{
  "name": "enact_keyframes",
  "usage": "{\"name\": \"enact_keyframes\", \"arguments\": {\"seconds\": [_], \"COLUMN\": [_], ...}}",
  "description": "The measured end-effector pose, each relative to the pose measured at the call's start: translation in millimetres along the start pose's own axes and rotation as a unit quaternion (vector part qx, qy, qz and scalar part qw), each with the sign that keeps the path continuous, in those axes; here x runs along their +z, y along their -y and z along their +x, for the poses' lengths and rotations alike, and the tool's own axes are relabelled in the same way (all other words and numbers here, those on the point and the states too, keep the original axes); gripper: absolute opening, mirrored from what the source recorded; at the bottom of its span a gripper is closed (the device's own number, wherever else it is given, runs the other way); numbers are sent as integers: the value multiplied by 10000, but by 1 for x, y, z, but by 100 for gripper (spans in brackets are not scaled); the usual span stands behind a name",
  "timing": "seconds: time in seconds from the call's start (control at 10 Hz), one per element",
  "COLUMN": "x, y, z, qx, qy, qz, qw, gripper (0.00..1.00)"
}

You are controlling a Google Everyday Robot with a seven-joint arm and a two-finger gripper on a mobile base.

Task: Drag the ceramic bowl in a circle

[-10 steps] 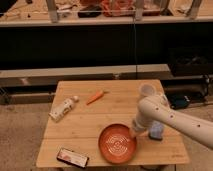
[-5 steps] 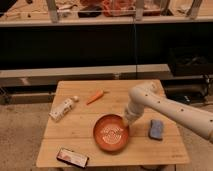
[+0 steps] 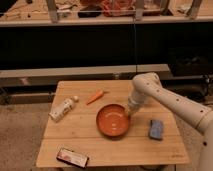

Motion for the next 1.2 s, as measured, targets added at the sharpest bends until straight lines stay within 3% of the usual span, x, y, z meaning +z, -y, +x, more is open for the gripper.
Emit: {"name": "enact_keyframes", "arguments": {"seconds": [0.4, 0.6, 0.9, 1.2], "x": [-10, -9, -2, 7], "y": [-57, -67, -44, 7], "z": [-44, -82, -126, -133], "qx": [574, 616, 227, -279], "qy": [-88, -130, -131, -123], "qz": [182, 253, 140, -55], "qw": [9981, 9977, 9996, 9995], "gripper": [0, 0, 0, 0]}}
